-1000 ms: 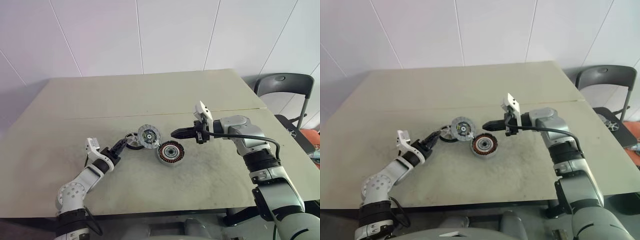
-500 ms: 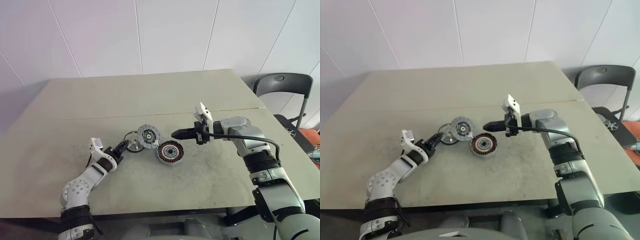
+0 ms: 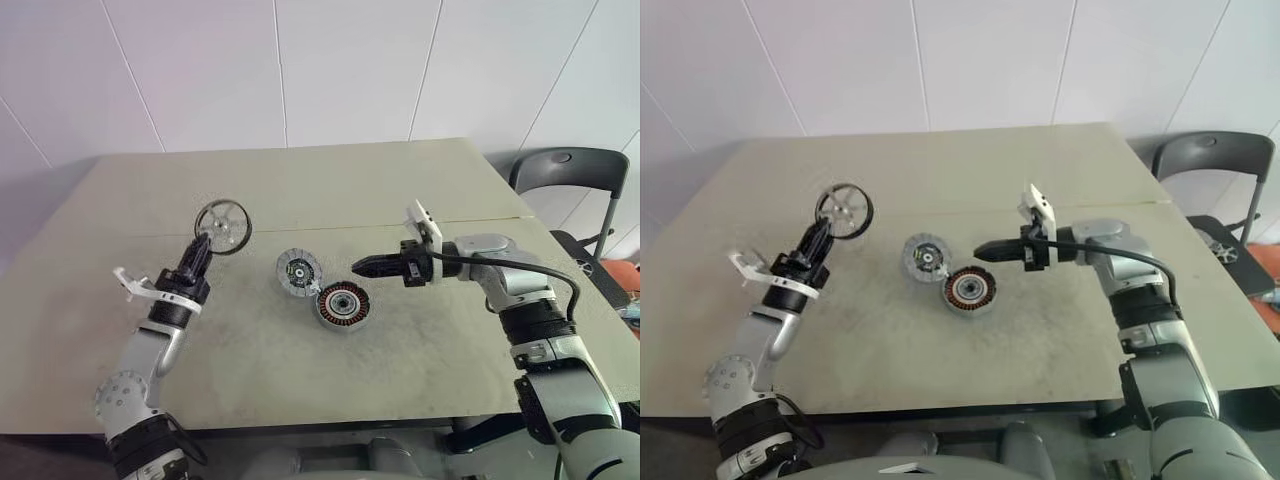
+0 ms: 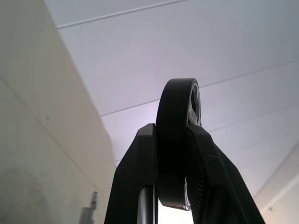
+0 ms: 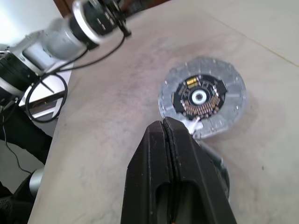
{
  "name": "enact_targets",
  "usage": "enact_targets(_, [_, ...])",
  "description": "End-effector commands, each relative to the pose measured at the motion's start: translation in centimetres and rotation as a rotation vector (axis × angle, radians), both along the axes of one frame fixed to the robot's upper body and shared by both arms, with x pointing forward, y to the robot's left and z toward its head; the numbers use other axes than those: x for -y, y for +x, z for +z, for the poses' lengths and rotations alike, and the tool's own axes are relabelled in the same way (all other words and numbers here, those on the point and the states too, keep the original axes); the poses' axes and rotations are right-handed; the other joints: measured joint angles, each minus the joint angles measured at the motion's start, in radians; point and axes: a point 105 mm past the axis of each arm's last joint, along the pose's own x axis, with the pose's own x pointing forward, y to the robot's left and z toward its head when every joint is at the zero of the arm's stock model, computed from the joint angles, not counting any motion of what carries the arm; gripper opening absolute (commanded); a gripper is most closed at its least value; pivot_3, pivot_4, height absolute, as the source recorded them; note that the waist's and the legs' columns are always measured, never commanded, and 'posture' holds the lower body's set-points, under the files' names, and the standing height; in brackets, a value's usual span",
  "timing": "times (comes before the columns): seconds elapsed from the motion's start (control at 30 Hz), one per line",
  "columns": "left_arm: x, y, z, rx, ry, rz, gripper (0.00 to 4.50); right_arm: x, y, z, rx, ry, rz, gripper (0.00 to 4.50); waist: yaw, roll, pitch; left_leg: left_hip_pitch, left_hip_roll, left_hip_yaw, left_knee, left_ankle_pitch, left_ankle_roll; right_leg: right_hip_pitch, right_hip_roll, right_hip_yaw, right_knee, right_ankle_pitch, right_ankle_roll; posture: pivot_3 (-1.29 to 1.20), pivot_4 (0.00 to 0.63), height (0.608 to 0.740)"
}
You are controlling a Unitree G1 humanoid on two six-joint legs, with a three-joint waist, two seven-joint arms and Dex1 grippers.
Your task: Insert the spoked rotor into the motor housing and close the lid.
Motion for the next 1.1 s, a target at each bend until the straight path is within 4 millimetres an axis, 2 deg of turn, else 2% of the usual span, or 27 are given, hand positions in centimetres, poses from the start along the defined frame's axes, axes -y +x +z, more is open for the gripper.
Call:
enact_targets(0.03, [3.2,-0.2,1.2,0.039,0.057,-0.14,0.46,1.1,0.0,-0.5,0.012,-0.061,-0.014,0.0,0.001,0.0,0.0,0.0,0.0,0.0,0.0,0.0,0.0,0.0,0.0,0.0,0.0,0.0,0.0,0.0,0.0,0.74])
enact_targets(0.2, [7.1,0.3,-0.7,-0.077,0.146,-0.302,0.46,2.3,0.0,-2.1,0.001,-0.155,-0.034,0.0,-0.002,0.0,0.0,0.0,0.0,0.0,0.0,0.0,0.0,0.0,0.0,0.0,0.001,0.0,0.0,0.0,0.0,0.74])
enact_targets(0.37, [9.1,0.3,-1.8,-0.134,0.16,-0.4,0.46,2.3,0.0,-2.2,0.001,-0.152,-0.042,0.0,-0.001,0.0,0.0,0.001,0.0,0.0,0.0,0.0,-0.001,-0.001,0.001,0.0,0.002,0.0,0.0,0.0,0.0,0.74])
enact_targets(0.57, [11.9,-0.6,-3.9,-0.222,0.186,-0.537,0.46,2.2,-0.1,-2.5,-0.004,-0.148,-0.046,0.0,0.0,0.0,0.0,0.0,0.0,0.0,0.0,0.0,-0.001,0.0,0.001,0.0,0.001,0.0,0.0,0.0,0.0,0.74])
enact_targets(0.83, [12.8,-0.4,-5.9,-0.294,0.226,-0.588,0.46,2.0,-0.1,-2.7,-0.007,-0.147,-0.046,0.0,-0.001,0.0,0.0,0.001,0.0,0.0,0.0,0.001,-0.001,0.0,0.001,0.0,0.002,0.0,0.0,0.0,0.0,0.74])
enact_targets(1.1, [13.0,-0.5,-6.5,-0.315,0.231,-0.598,0.46,2.1,-0.1,-2.7,-0.008,-0.146,-0.053,0.0,-0.001,0.0,0.0,0.001,0.0,0.0,0.0,0.001,-0.001,0.0,0.001,0.0,0.001,0.0,0.0,0.0,0.0,0.74])
